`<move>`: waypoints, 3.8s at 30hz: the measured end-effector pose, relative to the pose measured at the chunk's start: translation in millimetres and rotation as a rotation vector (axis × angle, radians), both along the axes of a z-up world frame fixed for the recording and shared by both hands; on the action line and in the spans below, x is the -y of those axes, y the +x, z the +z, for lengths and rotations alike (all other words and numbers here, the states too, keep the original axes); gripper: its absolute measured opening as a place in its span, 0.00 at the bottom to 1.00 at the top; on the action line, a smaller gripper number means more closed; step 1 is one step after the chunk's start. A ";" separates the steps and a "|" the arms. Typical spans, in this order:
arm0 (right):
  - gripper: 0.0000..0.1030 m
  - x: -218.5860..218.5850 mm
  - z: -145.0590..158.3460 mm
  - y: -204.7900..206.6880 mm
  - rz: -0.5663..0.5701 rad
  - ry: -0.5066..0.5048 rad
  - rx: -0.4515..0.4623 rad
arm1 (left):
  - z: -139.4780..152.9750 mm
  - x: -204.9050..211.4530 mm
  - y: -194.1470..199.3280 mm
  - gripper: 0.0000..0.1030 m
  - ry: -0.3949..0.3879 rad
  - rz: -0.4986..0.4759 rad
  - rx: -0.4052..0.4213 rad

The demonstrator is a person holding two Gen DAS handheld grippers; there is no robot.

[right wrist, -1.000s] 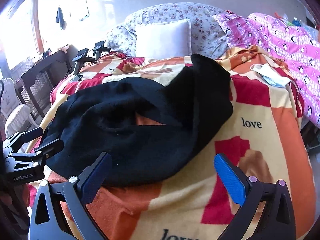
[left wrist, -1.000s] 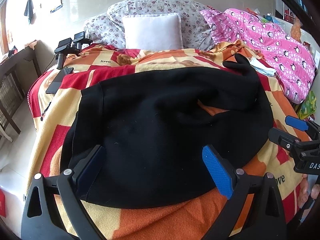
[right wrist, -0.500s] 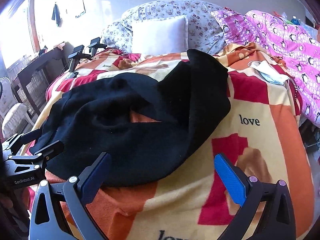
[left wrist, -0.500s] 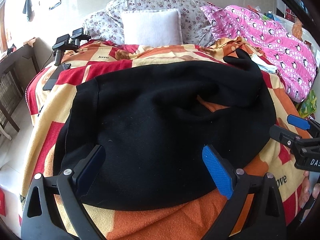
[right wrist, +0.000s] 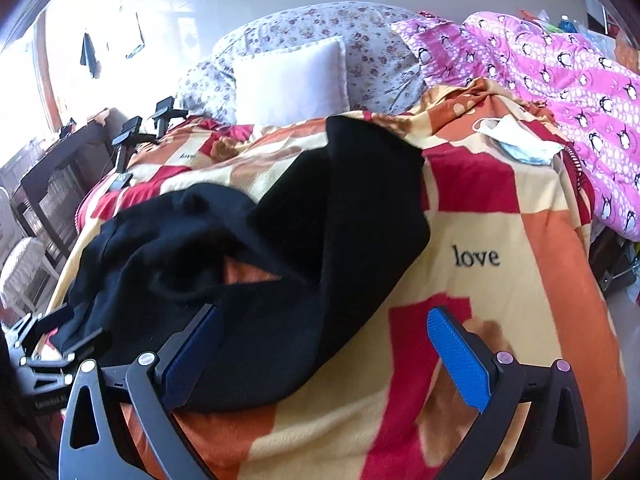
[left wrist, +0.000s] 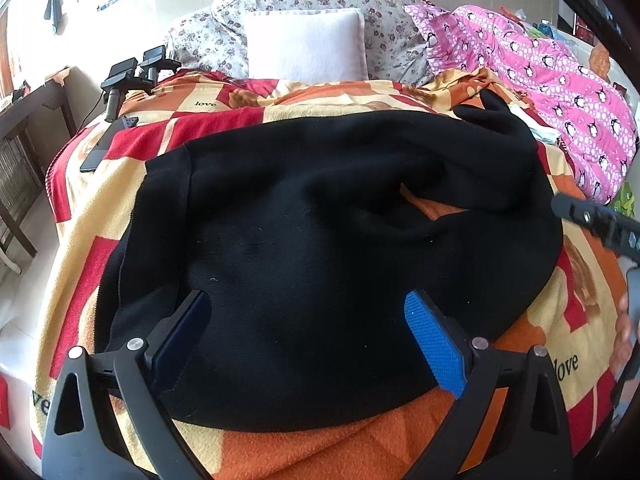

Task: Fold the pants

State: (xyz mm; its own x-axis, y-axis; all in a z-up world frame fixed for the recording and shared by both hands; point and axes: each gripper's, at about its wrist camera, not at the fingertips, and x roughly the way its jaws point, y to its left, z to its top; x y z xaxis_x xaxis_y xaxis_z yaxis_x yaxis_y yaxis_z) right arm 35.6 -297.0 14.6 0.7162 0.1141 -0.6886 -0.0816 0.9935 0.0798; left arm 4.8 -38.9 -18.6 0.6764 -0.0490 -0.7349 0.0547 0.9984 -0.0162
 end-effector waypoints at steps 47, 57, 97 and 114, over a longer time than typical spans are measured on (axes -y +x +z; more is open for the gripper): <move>0.05 68.5 -12.7 52.3 -0.065 0.129 -0.060 | -11.8 -23.1 8.2 0.95 -0.037 0.040 -0.068; 0.22 147.1 -46.7 -28.9 -0.198 0.333 -0.094 | 3.9 -45.5 -16.7 0.95 -0.096 0.075 -0.033; 0.29 153.7 -42.9 -74.2 -0.194 0.237 -0.152 | -19.0 -109.3 -40.7 0.26 -0.169 0.188 -0.169; 0.63 68.5 54.3 -48.5 0.121 0.208 0.055 | 42.4 -86.9 -28.6 0.80 -0.034 0.136 0.017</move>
State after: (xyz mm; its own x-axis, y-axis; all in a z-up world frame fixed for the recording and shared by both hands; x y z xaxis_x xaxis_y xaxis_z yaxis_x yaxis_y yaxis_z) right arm -12.9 -365.5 68.8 0.7245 0.3365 -0.6016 -0.2085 0.9389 0.2740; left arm -23.8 48.0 23.8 0.6907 0.0195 -0.7229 -0.0807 0.9955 -0.0502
